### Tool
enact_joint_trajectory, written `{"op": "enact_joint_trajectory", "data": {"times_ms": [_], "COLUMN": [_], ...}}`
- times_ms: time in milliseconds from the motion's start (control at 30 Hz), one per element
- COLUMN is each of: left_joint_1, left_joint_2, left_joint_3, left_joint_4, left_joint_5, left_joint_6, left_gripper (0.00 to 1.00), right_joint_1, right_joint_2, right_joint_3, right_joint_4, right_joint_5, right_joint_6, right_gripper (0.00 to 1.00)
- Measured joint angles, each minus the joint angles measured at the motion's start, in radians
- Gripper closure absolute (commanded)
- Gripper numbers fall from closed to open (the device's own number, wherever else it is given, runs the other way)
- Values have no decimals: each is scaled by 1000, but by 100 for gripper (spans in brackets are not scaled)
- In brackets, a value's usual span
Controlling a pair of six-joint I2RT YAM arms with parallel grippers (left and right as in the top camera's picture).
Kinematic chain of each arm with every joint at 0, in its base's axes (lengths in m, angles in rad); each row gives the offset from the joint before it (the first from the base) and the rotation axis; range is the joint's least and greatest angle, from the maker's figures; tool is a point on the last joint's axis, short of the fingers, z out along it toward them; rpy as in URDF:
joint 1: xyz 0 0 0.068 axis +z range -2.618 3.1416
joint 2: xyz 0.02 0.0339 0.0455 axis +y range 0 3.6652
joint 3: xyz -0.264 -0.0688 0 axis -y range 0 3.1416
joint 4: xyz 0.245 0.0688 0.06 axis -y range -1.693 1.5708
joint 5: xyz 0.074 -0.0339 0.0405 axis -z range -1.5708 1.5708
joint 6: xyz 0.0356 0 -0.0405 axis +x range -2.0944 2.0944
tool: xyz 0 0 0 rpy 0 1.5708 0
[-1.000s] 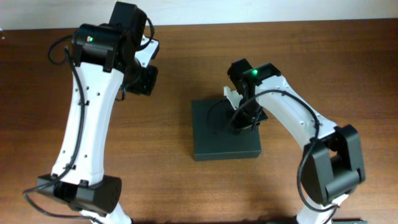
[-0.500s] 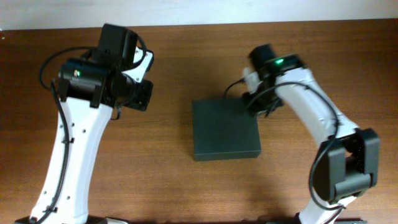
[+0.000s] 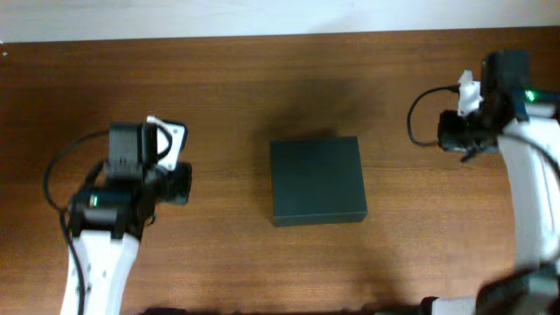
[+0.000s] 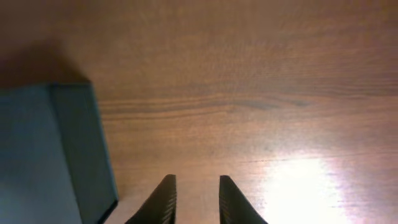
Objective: Pack container
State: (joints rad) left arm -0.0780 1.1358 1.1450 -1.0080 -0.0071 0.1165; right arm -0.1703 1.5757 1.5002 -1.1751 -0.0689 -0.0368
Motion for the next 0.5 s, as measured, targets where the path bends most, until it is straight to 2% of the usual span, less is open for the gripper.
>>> {"op": "enact_joint_trajectory", "data": {"times_ms": [133,200,267,300,333,367,500], "left_joint_1": [0,0,0,0,0,0,0], "left_joint_2": [-181,-266,-324,-361,-384,-408,-459], "left_joint_3": [-114,-158,-188,-211,-225,-239,-252], "left_joint_4": [29,32,34,40,42,45,47], "left_joint_5": [5,8,8,11,11,12,10], "left_joint_6": [-5,-15,-27,-40,-45,-53,-64], "left_gripper": [85,70,60,48,1,1,1], "right_joint_1": [0,0,0,0,0,0,0], "right_joint_2": [-281,-423,-533,-601,-647,-702,-871], "right_joint_3": [-207,-316,-388,-425,-446,-467,-490], "right_joint_4": [85,100,114,113,111,107,103], "right_joint_5": [-1,-3,-7,-10,-11,-11,-15], "right_joint_6": [-2,-2,-3,2,3,8,8], "right_gripper": [71,63,57,48,26,1,1]}}
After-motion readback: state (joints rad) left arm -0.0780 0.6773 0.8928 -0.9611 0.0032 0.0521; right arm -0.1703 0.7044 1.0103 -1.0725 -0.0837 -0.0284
